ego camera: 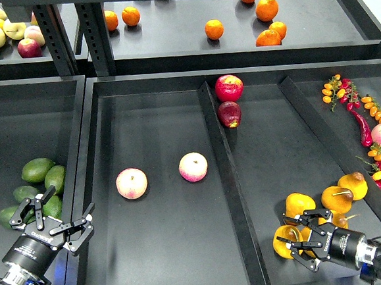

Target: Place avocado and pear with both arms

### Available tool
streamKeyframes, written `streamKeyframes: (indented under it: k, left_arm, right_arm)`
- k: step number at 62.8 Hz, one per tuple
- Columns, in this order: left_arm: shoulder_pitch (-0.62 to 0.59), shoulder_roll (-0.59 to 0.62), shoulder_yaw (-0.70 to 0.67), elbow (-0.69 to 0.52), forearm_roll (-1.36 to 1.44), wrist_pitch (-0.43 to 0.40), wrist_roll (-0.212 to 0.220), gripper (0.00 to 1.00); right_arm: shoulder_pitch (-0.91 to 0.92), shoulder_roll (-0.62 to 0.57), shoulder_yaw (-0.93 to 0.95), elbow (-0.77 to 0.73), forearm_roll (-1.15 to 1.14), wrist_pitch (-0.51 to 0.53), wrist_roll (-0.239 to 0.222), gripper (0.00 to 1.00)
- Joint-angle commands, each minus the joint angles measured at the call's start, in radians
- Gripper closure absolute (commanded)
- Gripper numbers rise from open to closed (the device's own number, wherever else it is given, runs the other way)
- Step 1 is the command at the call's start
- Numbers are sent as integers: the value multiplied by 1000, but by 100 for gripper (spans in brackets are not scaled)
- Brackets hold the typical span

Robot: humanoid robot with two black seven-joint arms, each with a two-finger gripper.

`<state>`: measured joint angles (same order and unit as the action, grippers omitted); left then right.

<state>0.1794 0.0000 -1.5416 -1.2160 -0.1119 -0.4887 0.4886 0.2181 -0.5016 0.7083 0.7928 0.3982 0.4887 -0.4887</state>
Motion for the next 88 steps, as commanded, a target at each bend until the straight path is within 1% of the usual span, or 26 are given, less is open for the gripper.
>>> streamKeyframes:
  k: [1,16,21,27,29,38,39,45,55,75,88]
  left_arm:
    - [2,0,0,0,0,0,0,1]
    - [5,0,0,-3,0,0,0,1]
    - [6,0,0,-3,0,0,0,1]
    - [11,0,0,-3,0,0,0,1]
    - [12,0,0,-3,0,0,0,1]
    - [12,0,0,-5,0,0,0,1]
    - [12,0,0,-5,0,0,0,1]
    - [12,0,0,-5,0,0,0,1]
    - [12,0,0,-5,0,0,0,1]
    - [20,0,5,-5,0,0,0,1]
    - [20,0,5,-7,0,0,0,1]
  right_arm:
    - [3,0,0,3,4,0,0,19]
    - [14,-6,57,22,8,0,0,16]
    - [29,-11,60,25,8,0,0,10]
    - [35,-18,60,25,8,0,0,2]
    - [37,-20,59,26,8,0,0,1]
    - [46,-37,43,20,-4,0,0,1]
    - [44,-61,28,20,-27,0,0,1]
    - [47,-92,-21,16,-100,0,0,1]
    - [44,-98,-30,13,-154,0,0,1]
    - [50,-95,-13,20,-131,0,0,1]
    - [67,-91,13,45,-73,0,0,1]
